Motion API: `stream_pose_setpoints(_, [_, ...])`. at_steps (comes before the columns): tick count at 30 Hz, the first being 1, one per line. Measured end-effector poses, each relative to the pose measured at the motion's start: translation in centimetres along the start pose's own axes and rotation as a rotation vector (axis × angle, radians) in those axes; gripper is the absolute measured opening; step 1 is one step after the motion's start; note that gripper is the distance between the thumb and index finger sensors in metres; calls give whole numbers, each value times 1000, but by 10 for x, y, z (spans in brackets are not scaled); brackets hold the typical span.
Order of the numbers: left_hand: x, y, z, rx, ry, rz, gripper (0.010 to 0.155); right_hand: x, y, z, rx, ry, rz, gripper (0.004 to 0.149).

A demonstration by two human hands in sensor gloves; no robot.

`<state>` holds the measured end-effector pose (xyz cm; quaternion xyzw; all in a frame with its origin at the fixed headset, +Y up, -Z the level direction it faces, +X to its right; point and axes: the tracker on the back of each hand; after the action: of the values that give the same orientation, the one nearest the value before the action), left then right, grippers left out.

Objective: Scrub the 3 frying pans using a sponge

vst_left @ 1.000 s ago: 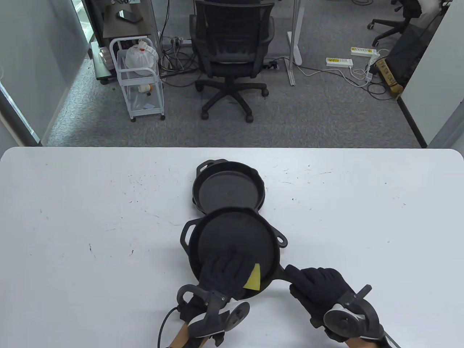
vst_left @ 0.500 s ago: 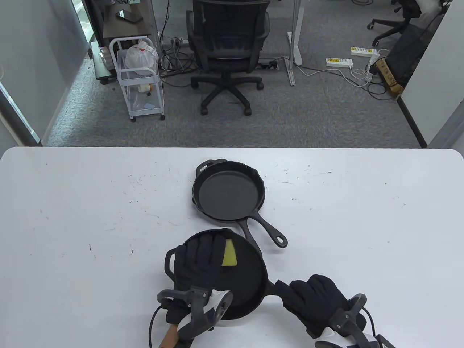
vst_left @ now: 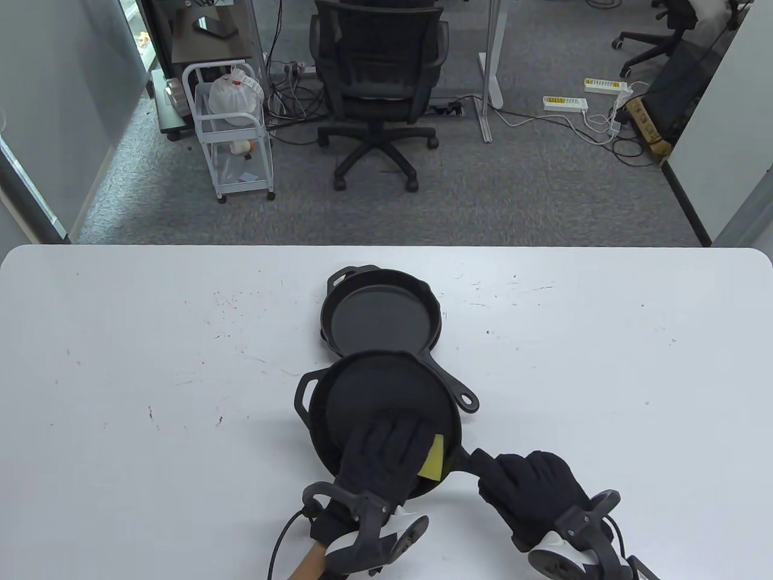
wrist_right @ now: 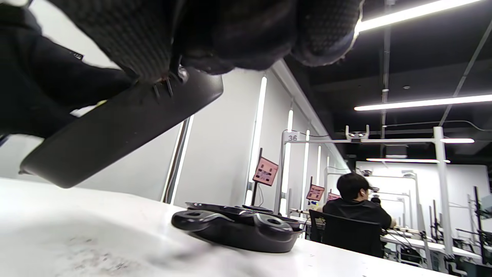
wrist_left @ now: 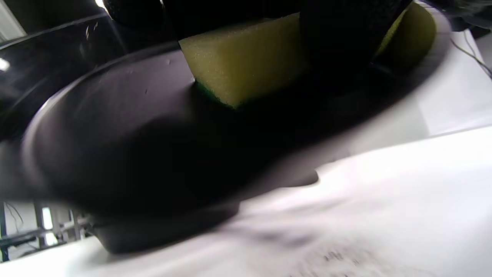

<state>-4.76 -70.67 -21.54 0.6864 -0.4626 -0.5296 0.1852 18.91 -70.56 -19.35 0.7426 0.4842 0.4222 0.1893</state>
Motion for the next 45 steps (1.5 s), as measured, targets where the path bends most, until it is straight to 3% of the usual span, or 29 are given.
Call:
stream_pose_setpoints(4, [-1, 1, 20, -140, 33, -61, 78, 2, -1, -18, 101, 81, 32, 53])
stream_pose_setpoints(8, [1, 3, 44, -270, -57, -54, 78, 3, 2, -22, 164, 168, 47, 53])
stream_pose_setpoints(12, [8, 6, 56, -306, -123, 40, 77, 7, 3, -5, 44, 93, 53, 52])
stream_pose_setpoints(18, [16, 1, 30, -118, 78, 226, 79, 3, 2, 12, -102, 19, 28, 53])
stream_pose_setpoints(20, [17, 0, 16, -31, 164, 208, 77, 0, 1, 12, -100, 0, 13, 53])
stream_pose_setpoints(22, [13, 0, 5, 39, 122, 156, 77, -3, -1, 7, -60, -11, -5, 53])
stream_pose_setpoints(24, [6, 1, 4, 32, 49, 65, 77, -5, -1, 0, -19, 0, -12, 53])
stream_pose_setpoints(27, [1, 0, 12, -53, 22, 17, 79, -4, -2, -10, 50, 10, 9, 53])
stream_pose_setpoints(30, [-3, 1, 34, -253, -97, -67, 79, 0, -1, -22, 126, 102, 37, 53])
stream_pose_setpoints(35, [8, 5, 63, -381, -140, 49, 78, 5, 0, -12, 44, 97, 57, 53])
stream_pose_setpoints(41, [21, -2, 37, -201, -36, 283, 79, 4, 3, 11, -137, 38, 53, 52])
stream_pose_setpoints(45, [18, -3, 13, -81, 91, 222, 77, 3, 1, 10, -117, 23, 41, 53])
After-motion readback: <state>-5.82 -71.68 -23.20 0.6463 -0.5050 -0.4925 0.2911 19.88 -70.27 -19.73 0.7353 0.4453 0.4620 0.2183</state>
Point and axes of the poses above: the tracker on the back of each hand, its own z axis roughly to the little-finger side, its own y axis roughly from the fingertips to the wrist, x = y × z, and after that the axes turned 7 degrees about -z, right-handed
